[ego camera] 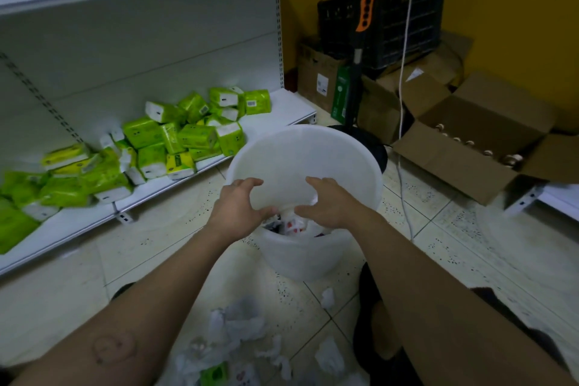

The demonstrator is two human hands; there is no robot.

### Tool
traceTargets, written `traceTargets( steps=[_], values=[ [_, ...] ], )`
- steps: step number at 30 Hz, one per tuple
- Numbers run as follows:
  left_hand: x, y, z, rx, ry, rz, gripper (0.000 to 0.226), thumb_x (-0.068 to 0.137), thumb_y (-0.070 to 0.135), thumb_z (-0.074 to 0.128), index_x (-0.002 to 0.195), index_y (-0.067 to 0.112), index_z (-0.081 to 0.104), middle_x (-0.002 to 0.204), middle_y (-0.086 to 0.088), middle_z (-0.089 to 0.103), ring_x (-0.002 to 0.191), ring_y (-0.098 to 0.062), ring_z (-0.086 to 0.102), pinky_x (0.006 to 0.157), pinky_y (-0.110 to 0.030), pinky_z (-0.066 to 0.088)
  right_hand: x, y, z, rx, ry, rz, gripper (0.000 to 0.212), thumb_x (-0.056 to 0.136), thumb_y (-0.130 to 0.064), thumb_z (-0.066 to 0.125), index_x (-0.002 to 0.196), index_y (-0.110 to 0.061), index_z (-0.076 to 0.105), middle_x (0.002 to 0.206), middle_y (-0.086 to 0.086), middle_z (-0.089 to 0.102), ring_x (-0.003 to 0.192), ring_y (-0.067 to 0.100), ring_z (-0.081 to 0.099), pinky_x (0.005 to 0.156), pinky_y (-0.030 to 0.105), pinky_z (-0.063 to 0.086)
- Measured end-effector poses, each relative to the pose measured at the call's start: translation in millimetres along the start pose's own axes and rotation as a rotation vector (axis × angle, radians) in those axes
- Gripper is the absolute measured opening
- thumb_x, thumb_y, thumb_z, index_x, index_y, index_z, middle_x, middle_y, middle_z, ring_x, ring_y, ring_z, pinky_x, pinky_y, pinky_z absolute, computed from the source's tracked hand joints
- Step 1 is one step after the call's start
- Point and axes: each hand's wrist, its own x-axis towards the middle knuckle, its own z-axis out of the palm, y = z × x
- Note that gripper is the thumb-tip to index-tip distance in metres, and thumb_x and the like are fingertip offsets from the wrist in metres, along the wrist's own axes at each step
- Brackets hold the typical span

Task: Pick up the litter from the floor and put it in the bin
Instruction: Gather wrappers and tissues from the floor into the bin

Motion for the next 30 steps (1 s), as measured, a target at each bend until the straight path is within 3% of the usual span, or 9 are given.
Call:
traceTargets(
  steps=[7,11,15,20,26,30],
  values=[
    [-59,-25,-28,-0.005,-0.023,-0.023,0.066,0.075,0.05,0.073,0.132,0.025,0.05,0.136,-0.005,0.053,0.131,-0.026,0.04,0.106,-0.041,0.038,-50,-38,40,-0.121,-0.006,-0.088,0.073,0.091,-0.045,0.052,0.15,-0.021,0.016,0.156,0.007,0.025,0.141,0.026,0.029,0.117,0.043,0.023],
    [-94,-55,-25,0.003,-0.096,-0.106,0.063,0.076,0.049,0.072,0.13,0.023,0.052,0.132,-0.006,0.056,0.126,-0.025,0.046,0.103,-0.04,0.041,-69,-44,75,-0.24,-0.107,-0.146,0.072,0.09,-0.044,0.055,0.149,-0.019,0.022,0.151,0.007,0.035,0.136,0.025,0.036,0.102,0.034,0.032],
    [-121,-93,-10,0.032,-0.23,-0.224,0.065,0.077,0.049,0.071,0.132,0.022,0.049,0.133,-0.007,0.054,0.12,-0.026,0.051,0.099,-0.04,0.045,-74,-39,104,-0.261,-0.299,-0.059,0.076,0.09,-0.046,0.055,0.15,-0.016,0.019,0.156,0.006,0.027,0.141,0.024,0.031,0.114,0.035,0.028],
    [-143,-134,19,0.041,-0.356,-0.347,0.063,0.081,0.046,0.069,0.134,0.019,0.048,0.134,-0.008,0.055,0.118,-0.026,0.054,0.093,-0.033,0.045,-65,-31,138,-0.293,-0.404,0.037,0.065,0.091,-0.046,0.053,0.145,-0.014,0.035,0.149,0.01,0.038,0.134,0.026,0.039,0.108,0.034,0.033],
    [-132,-167,49,0.104,-0.429,-0.408,0.06,0.083,0.043,0.065,0.134,0.015,0.048,0.133,-0.009,0.056,0.119,-0.026,0.054,0.09,-0.03,0.044,-50,-3,192,-0.349,-0.569,0.095,0.061,0.093,-0.041,0.052,0.144,-0.011,0.036,0.154,0.01,0.031,0.14,0.026,0.032,0.112,0.035,0.028],
    [-109,-183,76,0.142,-0.492,-0.426,0.054,0.087,0.042,0.059,0.133,0.015,0.047,0.134,-0.01,0.054,0.119,-0.027,0.053,0.091,-0.033,0.046,-36,22,214,-0.344,-0.638,0.147,0.058,0.094,-0.043,0.049,0.142,-0.011,0.039,0.149,0.01,0.038,0.134,0.027,0.04,0.107,0.034,0.034]
  ],
)
